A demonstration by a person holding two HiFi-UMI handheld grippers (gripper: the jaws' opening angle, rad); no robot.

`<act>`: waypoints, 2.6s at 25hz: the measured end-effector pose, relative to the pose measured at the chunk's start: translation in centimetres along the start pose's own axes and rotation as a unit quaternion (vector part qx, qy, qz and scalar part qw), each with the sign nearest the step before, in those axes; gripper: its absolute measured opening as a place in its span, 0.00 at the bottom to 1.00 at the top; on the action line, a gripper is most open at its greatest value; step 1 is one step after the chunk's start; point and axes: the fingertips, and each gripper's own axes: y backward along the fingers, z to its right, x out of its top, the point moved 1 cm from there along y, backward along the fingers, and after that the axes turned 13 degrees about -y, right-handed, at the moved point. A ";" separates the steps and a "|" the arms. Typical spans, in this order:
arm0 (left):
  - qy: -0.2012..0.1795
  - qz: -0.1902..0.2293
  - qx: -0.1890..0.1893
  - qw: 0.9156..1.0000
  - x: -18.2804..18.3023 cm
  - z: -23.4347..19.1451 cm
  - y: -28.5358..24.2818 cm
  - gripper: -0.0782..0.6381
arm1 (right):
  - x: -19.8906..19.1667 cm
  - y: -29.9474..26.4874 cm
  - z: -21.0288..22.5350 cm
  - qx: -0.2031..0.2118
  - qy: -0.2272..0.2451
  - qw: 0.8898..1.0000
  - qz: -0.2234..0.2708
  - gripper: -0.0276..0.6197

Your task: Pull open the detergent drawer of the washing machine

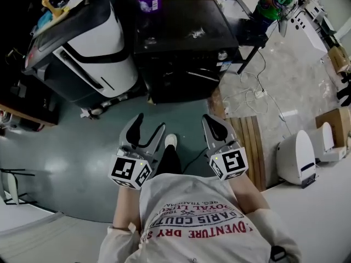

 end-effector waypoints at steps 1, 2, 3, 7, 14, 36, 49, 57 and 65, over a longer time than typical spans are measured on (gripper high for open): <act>0.004 -0.002 -0.002 1.000 -0.2 -1.0 -1.2 0.52 | 0.1 -1.4 0.5 -0.002 0.000 1.000 -0.006 0.05; 0.008 -0.004 -0.005 1.000 -0.3 -2.1 -2.3 0.52 | 0.2 -2.8 1.0 -0.003 -0.001 1.000 -0.011 0.05; 0.012 -0.005 -0.007 1.000 -0.4 -3.2 -3.5 0.52 | 0.3 -4.3 1.6 -0.005 0.000 1.000 -0.015 0.05; 0.021 -0.008 -0.016 1.000 -0.9 -8.2 -8.2 0.52 | 1.3 -10.4 3.6 -0.019 0.006 0.999 -0.025 0.05; 0.036 -0.008 -0.060 0.998 -2.3 -15.1 -15.4 0.52 | 2.7 -20.0 6.0 -0.039 0.018 0.998 -0.038 0.05; 0.286 -0.016 -0.053 0.957 -16.4 -19.3 -25.1 0.51 | -4.8 -33.0 11.2 0.043 0.039 0.997 -0.053 0.05; 0.457 0.089 -0.036 0.884 -24.5 -19.9 -32.0 0.53 | -11.1 -35.9 14.2 0.077 0.007 0.995 -0.070 0.05; 0.519 0.172 -0.021 0.837 -26.6 -21.8 -33.1 0.58 | -13.7 -36.9 15.2 0.077 0.000 0.994 -0.075 0.05; 0.543 0.226 -0.028 0.808 -25.4 -22.7 -34.8 0.52 | -15.3 -37.8 15.3 0.074 -0.012 0.995 -0.071 0.05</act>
